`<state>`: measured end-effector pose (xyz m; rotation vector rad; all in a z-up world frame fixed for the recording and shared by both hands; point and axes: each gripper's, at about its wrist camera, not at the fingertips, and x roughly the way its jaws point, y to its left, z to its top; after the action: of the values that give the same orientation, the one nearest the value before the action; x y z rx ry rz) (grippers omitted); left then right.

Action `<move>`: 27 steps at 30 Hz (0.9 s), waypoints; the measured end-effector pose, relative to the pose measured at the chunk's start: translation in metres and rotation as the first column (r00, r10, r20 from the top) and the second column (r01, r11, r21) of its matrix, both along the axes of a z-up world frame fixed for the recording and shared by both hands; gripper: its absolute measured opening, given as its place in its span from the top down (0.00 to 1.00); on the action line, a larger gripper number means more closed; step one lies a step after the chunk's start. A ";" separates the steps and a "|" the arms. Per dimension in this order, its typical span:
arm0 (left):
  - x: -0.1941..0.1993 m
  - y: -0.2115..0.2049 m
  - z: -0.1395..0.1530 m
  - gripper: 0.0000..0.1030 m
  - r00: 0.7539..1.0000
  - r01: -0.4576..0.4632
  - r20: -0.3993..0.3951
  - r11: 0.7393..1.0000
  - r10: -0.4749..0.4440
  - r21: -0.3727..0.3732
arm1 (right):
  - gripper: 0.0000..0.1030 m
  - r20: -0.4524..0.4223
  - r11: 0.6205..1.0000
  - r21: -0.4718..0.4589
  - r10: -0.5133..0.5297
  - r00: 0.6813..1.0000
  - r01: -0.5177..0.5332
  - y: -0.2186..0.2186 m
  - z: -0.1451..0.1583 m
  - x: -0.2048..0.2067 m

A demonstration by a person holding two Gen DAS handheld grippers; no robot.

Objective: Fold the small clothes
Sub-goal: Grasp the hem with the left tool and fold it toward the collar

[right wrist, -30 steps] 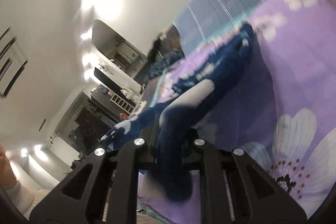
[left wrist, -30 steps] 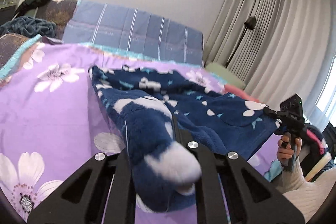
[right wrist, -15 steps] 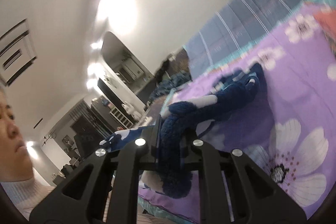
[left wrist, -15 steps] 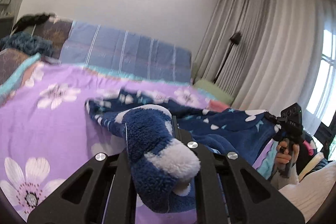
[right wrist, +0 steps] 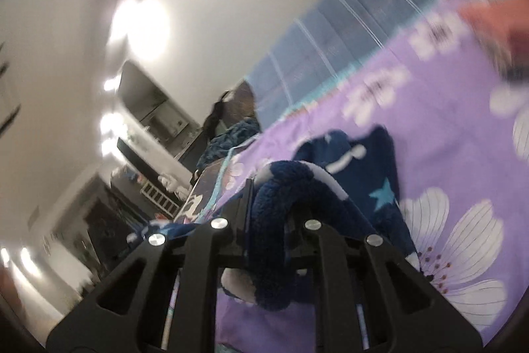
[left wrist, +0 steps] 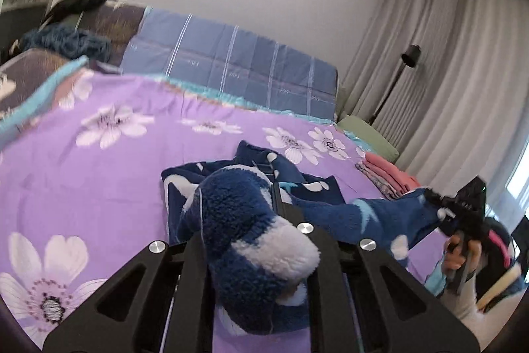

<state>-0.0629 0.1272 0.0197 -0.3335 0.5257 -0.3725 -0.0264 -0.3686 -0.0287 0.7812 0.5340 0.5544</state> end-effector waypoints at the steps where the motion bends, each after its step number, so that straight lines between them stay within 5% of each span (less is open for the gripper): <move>1: 0.005 0.001 -0.001 0.90 1.000 -0.003 -0.004 1.000 0.003 -0.004 | 0.86 -0.011 1.000 0.015 -0.006 1.000 0.006 0.000 -0.005 0.011; 15: 0.114 -0.006 -0.014 0.89 0.999 -0.021 -0.046 0.996 0.026 0.091 | 0.86 -0.043 0.997 -0.061 -0.044 0.998 0.042 0.019 -0.014 0.105; 23: 0.211 -0.020 -0.113 0.88 0.963 -0.055 -0.247 0.977 0.106 0.204 | 0.83 -0.235 0.981 -0.178 -0.116 0.965 0.075 0.030 -0.095 0.174; 27: 0.208 -0.016 -0.126 0.84 0.967 -0.056 -0.235 0.979 0.102 0.196 | 0.83 -0.238 0.988 -0.146 -0.090 0.967 0.056 0.025 -0.106 0.174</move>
<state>0.1456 0.1112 -0.1065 -0.2174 0.7811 -0.2020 0.1475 -0.3439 -0.1349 0.7373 0.7603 0.3497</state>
